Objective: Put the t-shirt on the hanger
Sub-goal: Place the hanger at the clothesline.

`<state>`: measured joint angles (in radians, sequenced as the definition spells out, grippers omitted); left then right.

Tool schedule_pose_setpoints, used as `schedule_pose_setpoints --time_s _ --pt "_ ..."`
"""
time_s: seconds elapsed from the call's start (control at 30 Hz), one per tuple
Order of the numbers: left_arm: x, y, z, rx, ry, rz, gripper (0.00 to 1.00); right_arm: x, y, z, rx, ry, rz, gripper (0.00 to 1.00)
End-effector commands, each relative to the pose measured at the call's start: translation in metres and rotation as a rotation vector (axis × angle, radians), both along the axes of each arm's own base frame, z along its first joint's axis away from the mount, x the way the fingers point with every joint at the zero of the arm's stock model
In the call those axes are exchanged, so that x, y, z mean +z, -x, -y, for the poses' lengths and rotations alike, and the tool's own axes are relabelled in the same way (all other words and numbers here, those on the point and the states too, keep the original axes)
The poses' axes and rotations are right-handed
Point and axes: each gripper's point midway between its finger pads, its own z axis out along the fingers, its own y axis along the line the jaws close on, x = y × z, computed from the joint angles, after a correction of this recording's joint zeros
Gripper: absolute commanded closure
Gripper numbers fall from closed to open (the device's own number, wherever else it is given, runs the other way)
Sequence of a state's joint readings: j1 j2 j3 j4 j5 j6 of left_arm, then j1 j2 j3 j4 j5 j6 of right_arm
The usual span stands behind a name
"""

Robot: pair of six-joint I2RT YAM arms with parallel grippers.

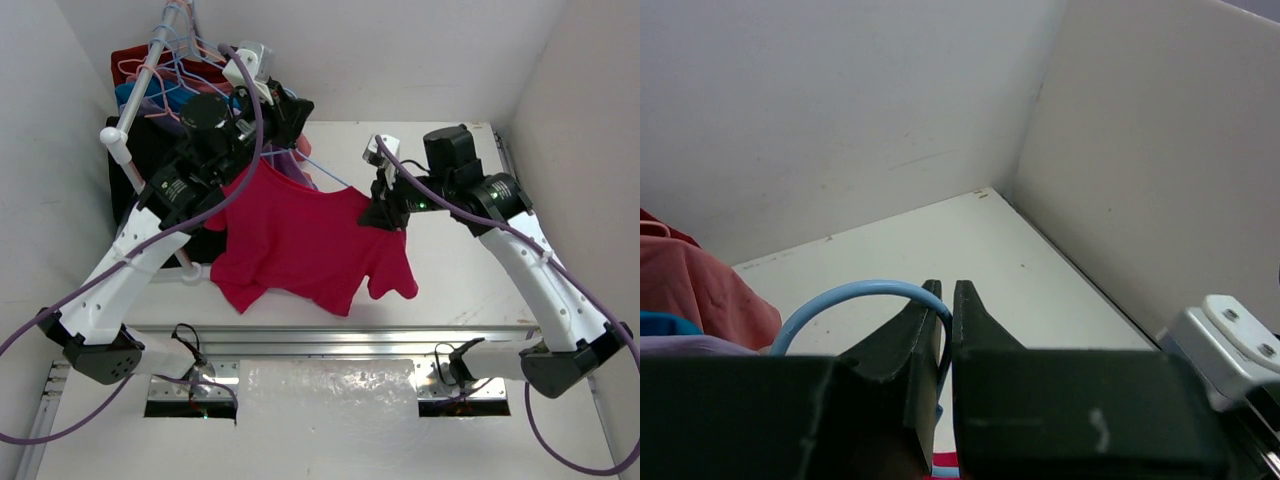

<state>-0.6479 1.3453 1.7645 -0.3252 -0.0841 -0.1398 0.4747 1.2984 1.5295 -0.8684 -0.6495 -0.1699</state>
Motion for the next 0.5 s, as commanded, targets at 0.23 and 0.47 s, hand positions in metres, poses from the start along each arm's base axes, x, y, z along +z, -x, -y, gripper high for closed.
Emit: schedule_pose_setpoints --time_s 0.23,0.47 --pt "0.047 0.009 -0.03 0.102 0.073 0.097 1.0 0.033 -0.003 0.001 -0.029 -0.107 0.227 1.0" --pt "0.06 0.028 -0.048 0.115 0.093 0.149 0.25 0.063 0.018 -0.012 0.058 -0.251 0.237 1.0"
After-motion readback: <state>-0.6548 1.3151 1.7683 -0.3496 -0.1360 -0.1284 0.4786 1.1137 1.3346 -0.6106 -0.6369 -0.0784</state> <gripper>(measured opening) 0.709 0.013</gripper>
